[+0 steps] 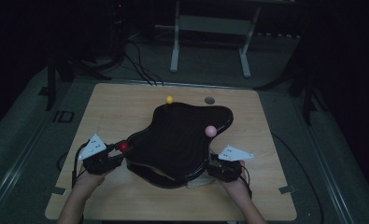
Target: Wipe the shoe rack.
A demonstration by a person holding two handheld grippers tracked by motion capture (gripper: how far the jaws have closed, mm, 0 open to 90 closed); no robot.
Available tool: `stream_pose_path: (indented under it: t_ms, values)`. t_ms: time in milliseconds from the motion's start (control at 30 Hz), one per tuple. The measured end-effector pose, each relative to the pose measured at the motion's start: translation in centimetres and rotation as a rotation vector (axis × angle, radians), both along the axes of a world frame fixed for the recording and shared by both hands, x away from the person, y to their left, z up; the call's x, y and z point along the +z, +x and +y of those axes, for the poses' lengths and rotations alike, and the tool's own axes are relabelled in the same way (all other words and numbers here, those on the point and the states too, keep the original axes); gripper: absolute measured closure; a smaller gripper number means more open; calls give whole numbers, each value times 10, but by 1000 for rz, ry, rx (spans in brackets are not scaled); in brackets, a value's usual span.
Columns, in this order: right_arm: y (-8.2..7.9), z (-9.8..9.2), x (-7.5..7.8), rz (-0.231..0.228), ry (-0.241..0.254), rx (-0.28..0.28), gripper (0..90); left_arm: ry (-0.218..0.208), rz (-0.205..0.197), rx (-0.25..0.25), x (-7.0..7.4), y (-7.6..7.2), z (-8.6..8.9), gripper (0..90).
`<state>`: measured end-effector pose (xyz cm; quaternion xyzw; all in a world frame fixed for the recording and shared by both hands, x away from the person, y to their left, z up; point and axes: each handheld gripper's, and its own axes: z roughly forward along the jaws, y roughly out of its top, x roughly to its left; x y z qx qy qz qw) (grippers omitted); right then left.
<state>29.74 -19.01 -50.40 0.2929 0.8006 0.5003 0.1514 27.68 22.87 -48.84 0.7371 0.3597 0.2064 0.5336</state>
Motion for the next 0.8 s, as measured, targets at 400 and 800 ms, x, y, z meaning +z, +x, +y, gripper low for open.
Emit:
stream_pose_path:
  t_ms: [400, 800]
  values:
    - [3, 1, -29, 97, -94, 2, 615, -3, -3, 2, -1, 0, 0, 594]
    - [-5, -3, -2, 34, -79, 6, 580, -1, -2, -3, 0, 0, 0, 594]
